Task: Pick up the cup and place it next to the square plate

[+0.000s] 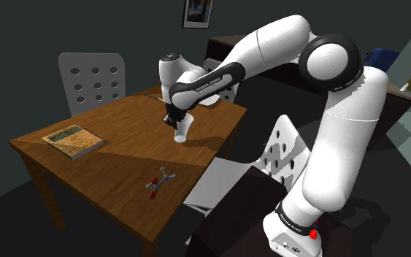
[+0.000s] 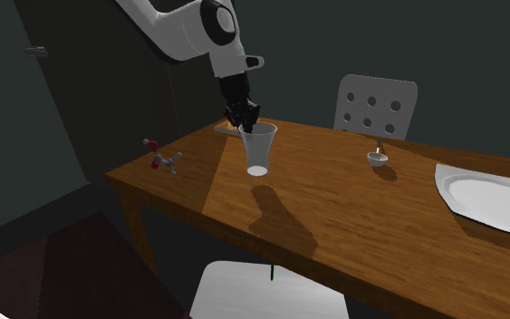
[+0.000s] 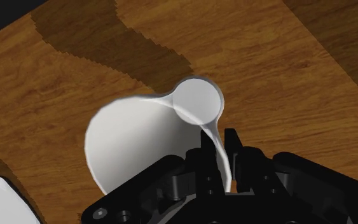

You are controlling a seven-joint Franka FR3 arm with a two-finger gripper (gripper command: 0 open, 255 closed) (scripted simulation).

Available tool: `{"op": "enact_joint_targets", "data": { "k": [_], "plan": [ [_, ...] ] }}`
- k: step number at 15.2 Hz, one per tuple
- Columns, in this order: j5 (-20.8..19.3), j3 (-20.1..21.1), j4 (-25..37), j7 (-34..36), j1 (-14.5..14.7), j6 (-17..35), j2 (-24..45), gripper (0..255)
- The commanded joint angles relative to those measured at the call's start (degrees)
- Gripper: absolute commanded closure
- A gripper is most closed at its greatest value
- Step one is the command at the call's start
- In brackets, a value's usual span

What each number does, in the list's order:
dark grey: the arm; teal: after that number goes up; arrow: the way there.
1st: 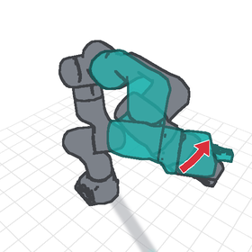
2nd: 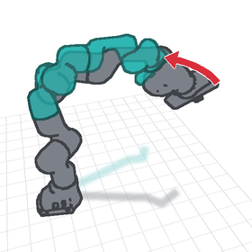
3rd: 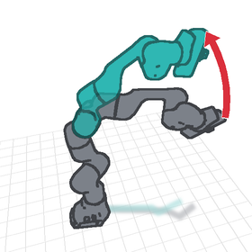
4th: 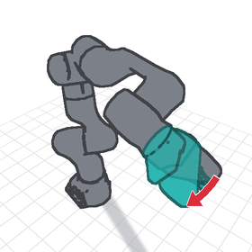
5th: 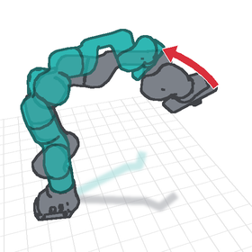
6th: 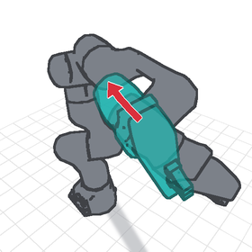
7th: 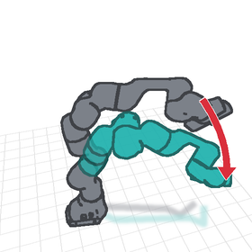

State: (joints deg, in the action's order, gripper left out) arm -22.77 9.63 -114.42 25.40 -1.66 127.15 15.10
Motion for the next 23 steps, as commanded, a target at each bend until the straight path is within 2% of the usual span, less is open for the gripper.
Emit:
{"op": "enact_joint_targets", "data": {
  "k": [1, 23],
  "plan": [
    [0.5, 0.1, 0.4, -0.6, -0.1, -1.1, -0.8, 255],
    [4.6, 1.0, 8.8, -6.2, -0.2, -15.3, -7.5, 255]
  ]
}}
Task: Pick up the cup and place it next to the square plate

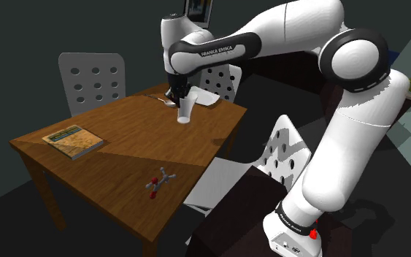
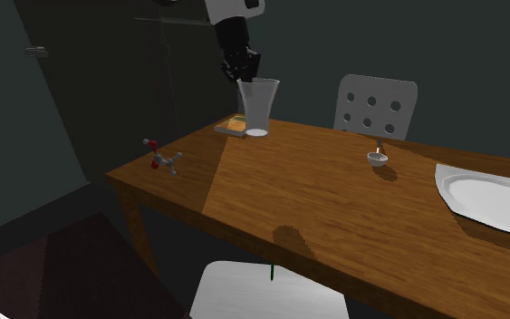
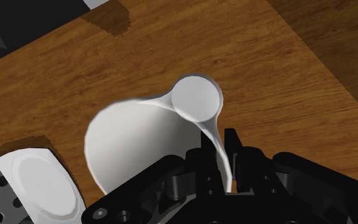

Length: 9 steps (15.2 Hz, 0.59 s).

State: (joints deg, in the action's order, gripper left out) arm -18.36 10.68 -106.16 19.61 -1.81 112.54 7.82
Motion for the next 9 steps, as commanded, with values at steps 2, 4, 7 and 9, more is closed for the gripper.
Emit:
{"op": "enact_joint_targets", "data": {
  "k": [2, 4, 7, 9],
  "plan": [
    [0.4, 0.0, 1.6, -0.8, 0.0, -2.1, -0.6, 255],
    [0.6, 0.1, 2.8, -1.2, 0.0, -3.5, -0.9, 255],
    [0.9, 0.1, 4.6, -1.8, 0.0, -5.6, -1.3, 255],
    [1.0, 0.1, 5.8, -2.2, 0.1, -6.9, -1.4, 255]
  ]
}}
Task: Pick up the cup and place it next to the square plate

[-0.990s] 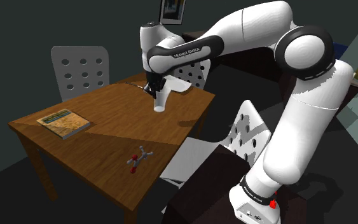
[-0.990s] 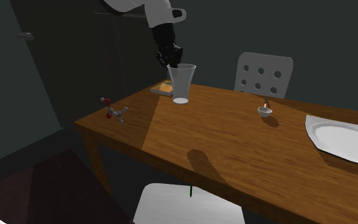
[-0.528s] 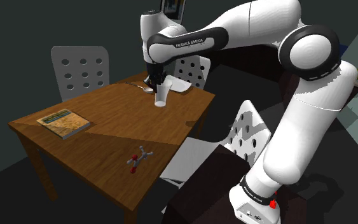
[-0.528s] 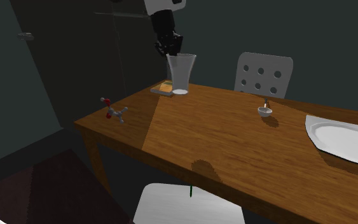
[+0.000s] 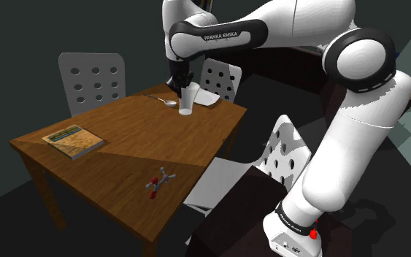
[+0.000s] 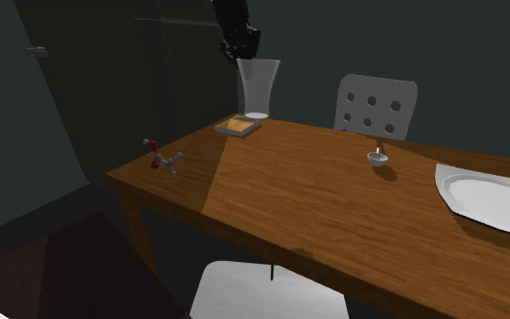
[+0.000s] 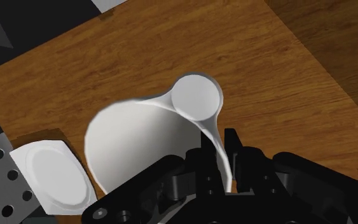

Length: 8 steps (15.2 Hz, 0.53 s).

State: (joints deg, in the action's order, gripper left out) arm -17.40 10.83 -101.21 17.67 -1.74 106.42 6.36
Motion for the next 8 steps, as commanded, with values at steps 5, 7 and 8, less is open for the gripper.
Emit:
{"op": "enact_joint_targets", "data": {
  "k": [5, 7, 8],
  "plan": [
    [0.4, -3.0, -0.4, -6.6, -3.7, 1.5, -0.8, 255],
    [0.5, -4.1, -0.5, -9.1, -5.2, 2.4, -0.7, 255],
    [0.6, -4.7, -0.4, -10.4, -5.9, 2.7, -0.6, 255]
  ]
}}
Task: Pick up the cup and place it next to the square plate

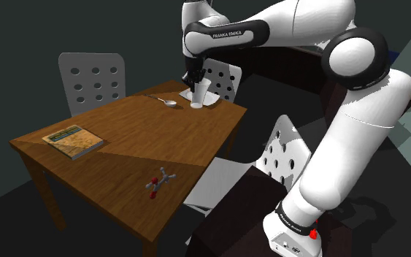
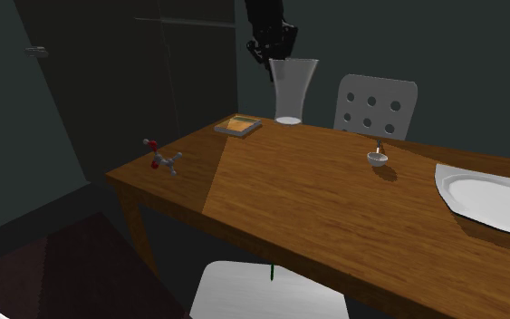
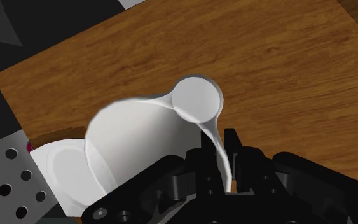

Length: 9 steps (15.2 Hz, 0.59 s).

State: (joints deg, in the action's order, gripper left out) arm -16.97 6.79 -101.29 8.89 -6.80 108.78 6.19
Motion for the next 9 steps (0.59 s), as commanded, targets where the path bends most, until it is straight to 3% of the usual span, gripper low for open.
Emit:
{"op": "enact_joint_targets", "data": {
  "k": [1, 9],
  "plan": [
    [0.2, -1.2, -0.1, -2.9, -1.6, 0.8, -0.2, 255],
    [1.2, -5.6, 3.7, -13.1, -7.3, 2.9, 3.1, 255]
  ]
}}
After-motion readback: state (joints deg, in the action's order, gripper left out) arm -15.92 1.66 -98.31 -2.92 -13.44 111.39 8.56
